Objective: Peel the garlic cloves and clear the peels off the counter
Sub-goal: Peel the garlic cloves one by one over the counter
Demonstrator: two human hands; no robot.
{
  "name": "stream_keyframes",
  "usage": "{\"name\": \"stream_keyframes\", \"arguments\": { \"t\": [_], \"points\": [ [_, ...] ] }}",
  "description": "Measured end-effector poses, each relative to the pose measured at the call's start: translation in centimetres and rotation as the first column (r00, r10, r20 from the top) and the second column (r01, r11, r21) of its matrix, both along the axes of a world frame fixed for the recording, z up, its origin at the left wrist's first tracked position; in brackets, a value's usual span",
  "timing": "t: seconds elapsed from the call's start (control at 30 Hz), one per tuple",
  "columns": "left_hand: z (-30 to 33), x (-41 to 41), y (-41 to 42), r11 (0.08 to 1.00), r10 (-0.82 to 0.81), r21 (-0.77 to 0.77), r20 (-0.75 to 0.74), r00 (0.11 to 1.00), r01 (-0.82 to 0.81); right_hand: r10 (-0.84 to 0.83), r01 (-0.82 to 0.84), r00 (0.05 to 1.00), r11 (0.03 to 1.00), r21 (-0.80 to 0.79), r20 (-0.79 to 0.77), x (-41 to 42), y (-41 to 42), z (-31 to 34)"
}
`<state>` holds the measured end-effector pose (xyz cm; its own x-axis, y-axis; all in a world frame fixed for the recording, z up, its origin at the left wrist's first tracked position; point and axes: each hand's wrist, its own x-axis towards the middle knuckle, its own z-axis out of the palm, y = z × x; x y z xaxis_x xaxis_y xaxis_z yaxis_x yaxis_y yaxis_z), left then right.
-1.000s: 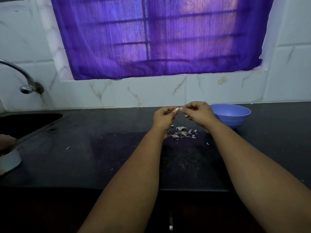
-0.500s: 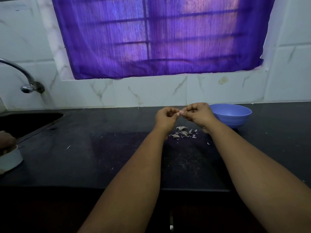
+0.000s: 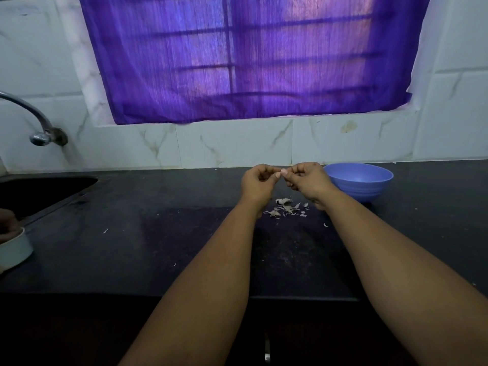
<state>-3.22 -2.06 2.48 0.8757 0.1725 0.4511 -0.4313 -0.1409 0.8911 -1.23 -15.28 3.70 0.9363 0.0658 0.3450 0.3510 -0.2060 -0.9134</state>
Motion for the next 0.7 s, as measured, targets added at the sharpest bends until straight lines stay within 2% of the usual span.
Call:
{"name": "stream_keyframes", "arguments": {
  "t": [0.3, 0.43, 0.57, 0.7],
  "points": [
    [-0.24, 0.41, 0.11, 0.997, 0.053, 0.063, -0.002, 0.999, -0.053, 0.020, -0.017, 1.000, 0.988, -0.156, 0.019, -0.44, 0.44, 0.13],
    [-0.32, 0.61, 0.02, 0.977, 0.077, 0.195, 0.026, 0.997, -0.080, -0.021, 0.034, 0.998, 0.963, -0.268, 0.052, -0.42, 0.43, 0.15],
    [-0.34, 0.61, -0.02, 0.942, 0.125, 0.306, 0.068, 0.990, -0.140, -0.035, 0.056, 0.996, 0.956, -0.289, 0.077, -0.43, 0.48, 0.27],
    [-0.39, 0.70, 0.05, 0.945, 0.137, 0.294, 0.048, 0.989, -0.145, -0.052, 0.072, 0.995, 0.969, -0.238, 0.090, -0.57, 0.37, 0.31]
  ]
}}
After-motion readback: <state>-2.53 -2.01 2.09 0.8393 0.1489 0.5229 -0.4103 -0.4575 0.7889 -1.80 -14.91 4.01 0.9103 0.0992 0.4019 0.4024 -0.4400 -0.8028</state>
